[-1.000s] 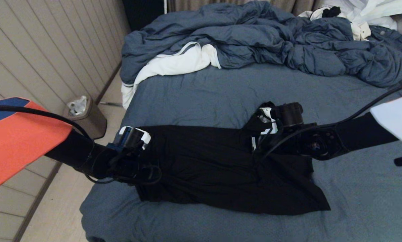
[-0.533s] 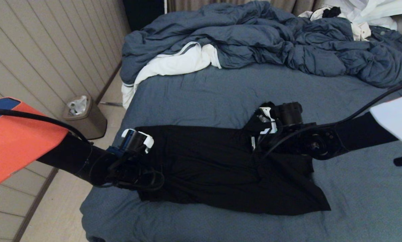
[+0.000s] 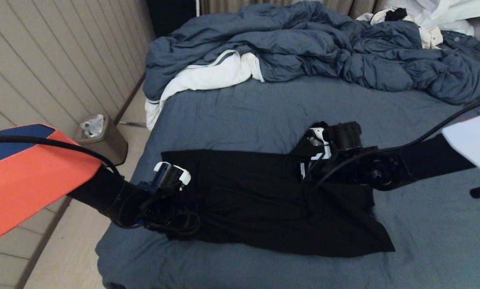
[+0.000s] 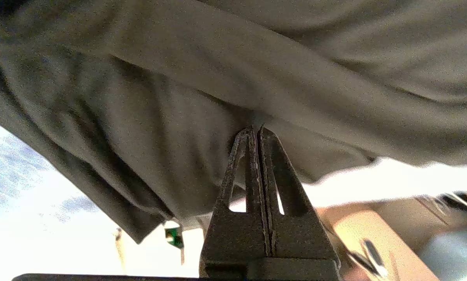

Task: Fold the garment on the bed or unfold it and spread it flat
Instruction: Fold the black T-shirt

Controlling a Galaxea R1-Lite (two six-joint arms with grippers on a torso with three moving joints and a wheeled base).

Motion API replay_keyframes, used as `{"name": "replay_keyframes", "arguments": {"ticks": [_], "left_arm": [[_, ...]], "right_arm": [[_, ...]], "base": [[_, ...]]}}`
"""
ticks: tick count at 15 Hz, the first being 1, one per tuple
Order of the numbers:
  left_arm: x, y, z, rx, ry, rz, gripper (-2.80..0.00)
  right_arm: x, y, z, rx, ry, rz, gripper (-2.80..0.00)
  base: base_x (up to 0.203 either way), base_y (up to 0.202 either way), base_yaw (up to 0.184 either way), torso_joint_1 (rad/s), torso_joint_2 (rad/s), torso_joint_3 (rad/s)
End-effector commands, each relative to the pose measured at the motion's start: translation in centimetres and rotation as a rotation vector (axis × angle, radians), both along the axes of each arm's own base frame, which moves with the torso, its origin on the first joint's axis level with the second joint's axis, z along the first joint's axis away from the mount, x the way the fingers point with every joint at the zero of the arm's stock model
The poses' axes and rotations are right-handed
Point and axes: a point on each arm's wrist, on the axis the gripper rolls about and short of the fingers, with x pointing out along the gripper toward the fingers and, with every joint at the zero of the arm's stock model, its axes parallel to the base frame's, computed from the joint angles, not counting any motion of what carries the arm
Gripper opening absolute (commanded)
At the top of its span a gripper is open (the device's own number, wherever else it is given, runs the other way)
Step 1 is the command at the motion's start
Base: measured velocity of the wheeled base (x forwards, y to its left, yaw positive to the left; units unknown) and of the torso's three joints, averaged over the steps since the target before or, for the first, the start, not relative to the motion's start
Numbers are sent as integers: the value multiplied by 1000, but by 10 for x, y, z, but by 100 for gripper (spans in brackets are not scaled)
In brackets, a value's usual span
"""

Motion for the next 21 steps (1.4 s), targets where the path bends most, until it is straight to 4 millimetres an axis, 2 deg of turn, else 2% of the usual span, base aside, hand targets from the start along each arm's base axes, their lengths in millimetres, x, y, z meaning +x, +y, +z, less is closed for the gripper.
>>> {"name": "replay_keyframes", "arguments": {"ticks": [1, 3, 10, 17, 21], "left_arm": [[6, -3, -8, 14, 6, 11, -280], [13, -6, -5, 0, -15, 18, -280], [34, 2, -5, -35, -73, 112, -280], [45, 4, 0, -57, -191, 232, -280], [56, 19, 8, -65, -209, 283, -280]], "right_arm": [[0, 0, -1, 1, 1, 1, -280], [-1, 1, -2, 0, 4, 2, -280], [-3, 3, -1, 0, 7, 9, -280], [-4, 3, 5, 7, -10, 10, -280], [-4, 4, 5, 8, -11, 10, -280]], "base": [[0, 0, 0, 0, 0, 0], [0, 0, 0, 0, 0, 0], [0, 0, 0, 0, 0, 0], [0, 0, 0, 0, 0, 0], [0, 0, 0, 0, 0, 0]]}}
